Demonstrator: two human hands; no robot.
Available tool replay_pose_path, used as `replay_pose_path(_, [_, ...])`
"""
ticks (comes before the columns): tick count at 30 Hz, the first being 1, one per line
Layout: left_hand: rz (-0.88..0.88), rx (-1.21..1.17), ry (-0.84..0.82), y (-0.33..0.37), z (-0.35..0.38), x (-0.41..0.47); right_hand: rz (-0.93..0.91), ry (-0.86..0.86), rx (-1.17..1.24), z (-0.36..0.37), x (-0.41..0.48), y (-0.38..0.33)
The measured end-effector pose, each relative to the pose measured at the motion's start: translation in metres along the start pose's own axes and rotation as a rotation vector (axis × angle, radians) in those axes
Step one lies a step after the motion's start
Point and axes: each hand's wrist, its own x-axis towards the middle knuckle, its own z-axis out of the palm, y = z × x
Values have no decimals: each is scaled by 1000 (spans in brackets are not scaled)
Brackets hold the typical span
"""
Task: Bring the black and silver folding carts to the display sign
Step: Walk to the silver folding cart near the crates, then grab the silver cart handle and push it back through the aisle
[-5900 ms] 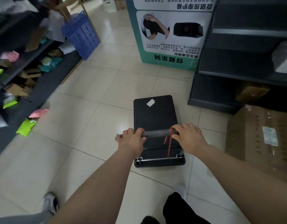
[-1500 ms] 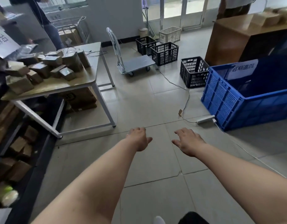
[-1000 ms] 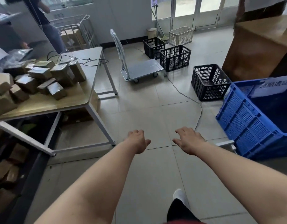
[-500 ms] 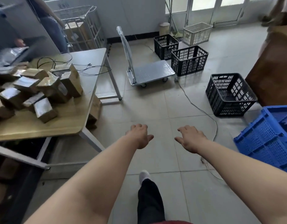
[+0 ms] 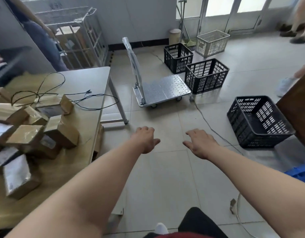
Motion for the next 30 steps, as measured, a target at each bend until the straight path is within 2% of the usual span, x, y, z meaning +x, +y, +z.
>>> replay_pose_path(5, [41,9,82,-17,-47,84,-13,64,34,-37,99,-4])
replay_pose_path(11, [27,-11,156,-24,-126,208,-93,183,30,-110,248,1])
replay_pose_path(18, [-25,-75,284,-51,-224,323,-167,224,-16,-197,391,-1])
replay_pose_path(30, [-95,-70,299,-180,-327,508,-243,166,-1,-248,628,-104])
